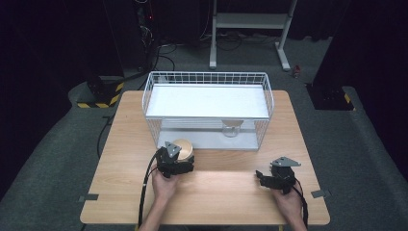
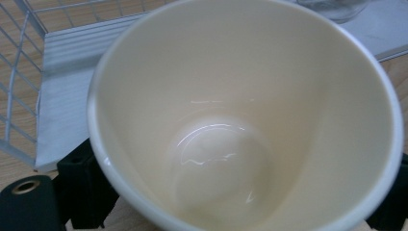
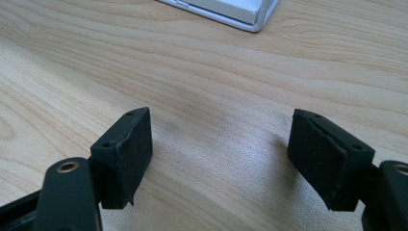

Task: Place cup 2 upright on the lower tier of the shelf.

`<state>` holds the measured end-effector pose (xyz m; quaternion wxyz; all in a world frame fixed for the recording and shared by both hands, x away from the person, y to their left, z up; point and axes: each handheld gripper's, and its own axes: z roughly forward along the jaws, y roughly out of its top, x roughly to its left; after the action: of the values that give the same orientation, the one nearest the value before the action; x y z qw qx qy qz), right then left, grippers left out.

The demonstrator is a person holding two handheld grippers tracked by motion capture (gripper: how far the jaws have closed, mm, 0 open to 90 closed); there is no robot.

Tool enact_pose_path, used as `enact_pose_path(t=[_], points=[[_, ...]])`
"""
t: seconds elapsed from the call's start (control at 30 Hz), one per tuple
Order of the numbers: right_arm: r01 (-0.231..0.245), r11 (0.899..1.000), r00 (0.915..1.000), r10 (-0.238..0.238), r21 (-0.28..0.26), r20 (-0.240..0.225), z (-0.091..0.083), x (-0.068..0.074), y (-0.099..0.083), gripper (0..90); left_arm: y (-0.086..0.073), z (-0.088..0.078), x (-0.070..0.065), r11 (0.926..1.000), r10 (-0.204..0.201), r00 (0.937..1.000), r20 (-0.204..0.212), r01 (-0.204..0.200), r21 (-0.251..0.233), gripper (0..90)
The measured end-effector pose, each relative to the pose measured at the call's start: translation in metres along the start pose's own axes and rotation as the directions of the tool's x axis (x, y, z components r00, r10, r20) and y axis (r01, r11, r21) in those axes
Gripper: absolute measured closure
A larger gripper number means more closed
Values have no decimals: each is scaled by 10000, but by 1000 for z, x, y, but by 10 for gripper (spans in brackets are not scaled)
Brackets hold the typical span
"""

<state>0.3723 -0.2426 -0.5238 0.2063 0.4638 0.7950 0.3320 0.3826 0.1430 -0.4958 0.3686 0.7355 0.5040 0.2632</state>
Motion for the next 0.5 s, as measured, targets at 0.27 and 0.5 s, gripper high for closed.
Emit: enact_pose_path(t=[0.27, 0.5], points=[[42, 10000, 10000, -42, -9, -5, 0, 0, 0, 239, 10, -5, 2, 9999, 96, 9998, 158, -95, -86, 90], [11, 10000, 10000, -11, 3, -30, 0, 0, 0, 239, 20, -5, 5, 9996, 226, 9996, 189, -229, 175, 90]])
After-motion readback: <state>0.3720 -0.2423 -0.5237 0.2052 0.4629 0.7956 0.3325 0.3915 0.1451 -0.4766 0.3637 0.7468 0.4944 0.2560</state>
